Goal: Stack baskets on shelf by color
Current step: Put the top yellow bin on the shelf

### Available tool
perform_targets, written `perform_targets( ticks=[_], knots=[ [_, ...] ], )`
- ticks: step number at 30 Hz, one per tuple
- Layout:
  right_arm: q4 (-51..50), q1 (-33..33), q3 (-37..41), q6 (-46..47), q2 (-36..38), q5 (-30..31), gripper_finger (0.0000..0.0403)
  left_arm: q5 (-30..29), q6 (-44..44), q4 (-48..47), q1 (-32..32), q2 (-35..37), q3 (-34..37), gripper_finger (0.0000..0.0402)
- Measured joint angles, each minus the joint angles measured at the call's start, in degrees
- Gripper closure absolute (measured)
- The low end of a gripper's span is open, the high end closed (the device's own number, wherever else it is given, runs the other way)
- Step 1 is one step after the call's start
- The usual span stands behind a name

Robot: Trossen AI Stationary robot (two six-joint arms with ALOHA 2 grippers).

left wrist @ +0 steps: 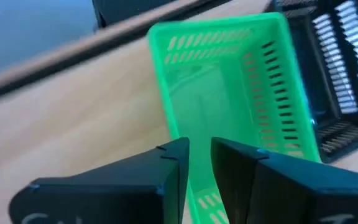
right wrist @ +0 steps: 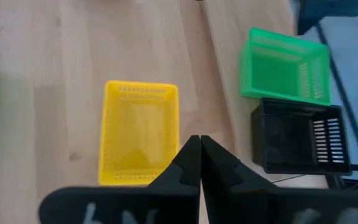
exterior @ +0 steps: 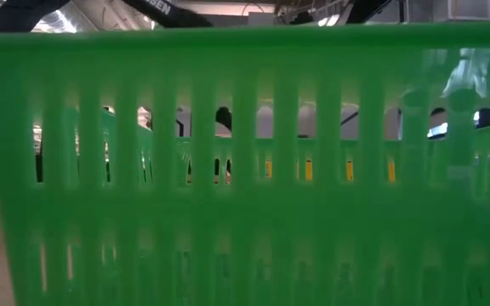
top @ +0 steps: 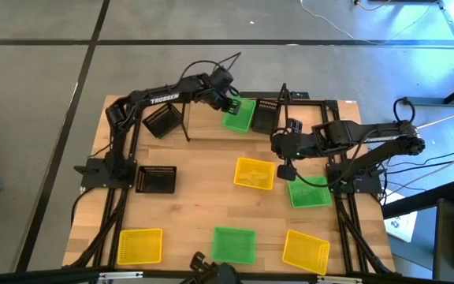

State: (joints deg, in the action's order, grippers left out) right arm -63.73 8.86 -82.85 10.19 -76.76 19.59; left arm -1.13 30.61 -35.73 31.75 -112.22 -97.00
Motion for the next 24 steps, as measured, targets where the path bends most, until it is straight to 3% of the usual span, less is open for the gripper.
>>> perform_targets(
  ticks=[6,11,16,24],
  knots=[
    [-0.2,0.0,-0.2,1.0,0.9,-1.2,0.0403,-8.1,-7.5,-8.7,-2.6,0.8,-8.2,0.0346],
    [-0.9,0.0,-0.1,-0.4,0.6,-8.2,0.0403,-11.2,-13.9,-15.1,-6.0,3.6,-13.6,0.0346],
    [1.1,-0.1,4.1,-4.9,0.5,-14.1,0.0403,-11.9,-20.4,-17.6,-12.0,9.0,-13.9,0.0346],
    [10.4,-0.5,15.2,-4.4,0.4,-12.5,0.0398,-13.7,-20.3,-21.4,-20.2,17.5,-14.0,0.0346]
  ],
)
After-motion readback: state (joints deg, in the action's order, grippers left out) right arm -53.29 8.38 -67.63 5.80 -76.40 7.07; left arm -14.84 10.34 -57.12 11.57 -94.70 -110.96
